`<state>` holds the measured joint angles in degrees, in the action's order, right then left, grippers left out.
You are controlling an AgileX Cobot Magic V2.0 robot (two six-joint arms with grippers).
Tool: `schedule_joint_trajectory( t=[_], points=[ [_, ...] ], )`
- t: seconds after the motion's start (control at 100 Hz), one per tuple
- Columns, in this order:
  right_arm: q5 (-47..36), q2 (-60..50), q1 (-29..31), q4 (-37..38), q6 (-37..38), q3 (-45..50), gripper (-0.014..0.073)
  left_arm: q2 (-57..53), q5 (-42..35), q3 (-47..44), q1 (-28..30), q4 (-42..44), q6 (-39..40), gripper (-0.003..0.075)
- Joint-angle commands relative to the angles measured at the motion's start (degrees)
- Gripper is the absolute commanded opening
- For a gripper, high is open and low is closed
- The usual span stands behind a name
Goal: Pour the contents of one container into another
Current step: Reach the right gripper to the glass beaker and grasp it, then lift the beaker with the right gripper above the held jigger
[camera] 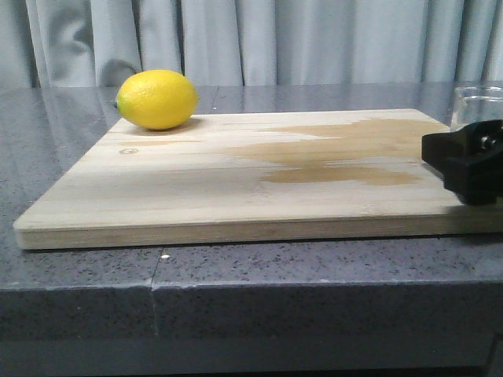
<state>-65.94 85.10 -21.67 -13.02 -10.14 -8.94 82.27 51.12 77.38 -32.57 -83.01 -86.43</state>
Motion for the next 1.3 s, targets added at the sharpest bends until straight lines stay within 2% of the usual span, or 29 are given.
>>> schedule_joint_trajectory(
  t=[0.0, 0.24, 0.64, 0.88, 0.97, 1.29],
  points=[
    [-9.81, -0.74, -0.10, 0.42, -0.16, -0.96, 0.0516, -2.27, 0.68, 1.92, -0.29, -3.81, 0.54, -0.0020],
    [-9.81, -0.74, 0.00, 0.04, -0.16, -2.15, 0.0443, -2.27, 0.71, 1.92, -0.29, -3.81, 0.54, -0.0020],
    [-9.81, -0.74, 0.00, 0.04, -0.16, -2.74, 0.0436, -2.27, 0.78, 1.92, -0.29, -3.58, 0.54, -0.0020],
    [-9.81, -0.74, 0.00, 0.04, -0.16, -2.74, 0.0269, -2.27, 0.78, 1.92, -0.29, -2.95, 0.54, -0.0020],
    [-9.81, -0.74, 0.00, 0.04, -0.16, -2.74, 0.0235, -2.27, 0.78, 1.92, -0.29, -2.95, 0.54, -0.0020],
    [-9.81, -1.31, 0.00, 0.04, -0.16, -2.74, 0.0235, -2.03, 0.68, 1.40, -0.29, -2.81, 0.57, -0.0020]
  ],
)
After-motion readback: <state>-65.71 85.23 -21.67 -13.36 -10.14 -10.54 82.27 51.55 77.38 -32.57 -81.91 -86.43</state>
